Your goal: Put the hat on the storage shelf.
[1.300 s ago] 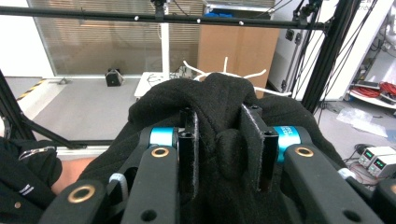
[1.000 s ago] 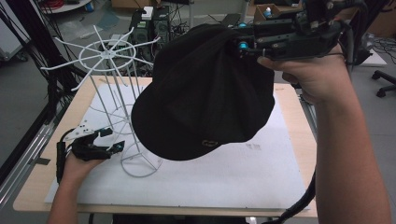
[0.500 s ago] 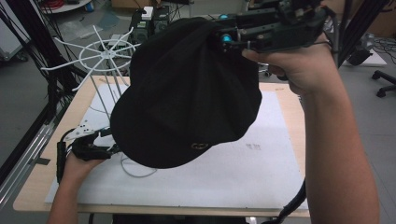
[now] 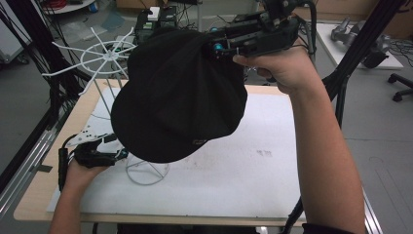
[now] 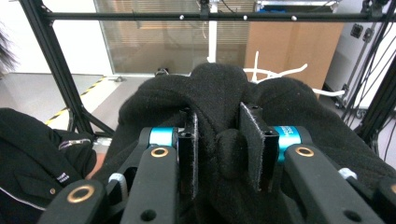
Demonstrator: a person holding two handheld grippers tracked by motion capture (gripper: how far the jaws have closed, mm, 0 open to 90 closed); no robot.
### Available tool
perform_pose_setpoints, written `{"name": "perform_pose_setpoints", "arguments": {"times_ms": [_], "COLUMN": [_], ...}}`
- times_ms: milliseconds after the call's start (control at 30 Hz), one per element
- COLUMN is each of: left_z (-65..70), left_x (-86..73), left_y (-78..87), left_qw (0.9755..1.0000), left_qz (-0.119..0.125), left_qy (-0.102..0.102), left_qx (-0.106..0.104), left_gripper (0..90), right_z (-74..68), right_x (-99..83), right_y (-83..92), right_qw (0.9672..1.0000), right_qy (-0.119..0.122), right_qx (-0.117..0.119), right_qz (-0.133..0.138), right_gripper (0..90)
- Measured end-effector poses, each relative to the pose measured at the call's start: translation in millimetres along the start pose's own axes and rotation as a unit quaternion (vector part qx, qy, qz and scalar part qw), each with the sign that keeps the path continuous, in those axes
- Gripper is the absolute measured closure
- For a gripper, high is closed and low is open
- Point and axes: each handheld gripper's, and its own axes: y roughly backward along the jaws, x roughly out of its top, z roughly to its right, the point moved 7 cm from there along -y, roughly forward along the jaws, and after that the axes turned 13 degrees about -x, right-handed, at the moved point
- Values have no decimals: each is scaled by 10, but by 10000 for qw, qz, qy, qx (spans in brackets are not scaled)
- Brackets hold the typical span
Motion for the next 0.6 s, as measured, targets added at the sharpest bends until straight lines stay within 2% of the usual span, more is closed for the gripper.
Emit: {"name": "perform_pose_setpoints", "arguments": {"times_ms": [133, 433, 600], "left_z": [9, 12, 9], "left_x": [11, 5, 3], "left_y": [5, 1, -1], "left_qw": [10000, 10000, 10000], "left_qz": [41, -8, -14], "left_qy": [12, -15, -18], "left_qx": [8, -1, 5], "left_gripper": [179, 179, 179], "right_z": [17, 152, 193], "right_x": [-152, -525, -688], "right_y": [-8, -34, -90], "right_qw": [9999, 9983, 9975], "right_qy": [-139, -456, -570], "right_qx": [50, -199, -216], "right_qz": [-42, -316, -362], "right_gripper": [694, 689, 684]}}
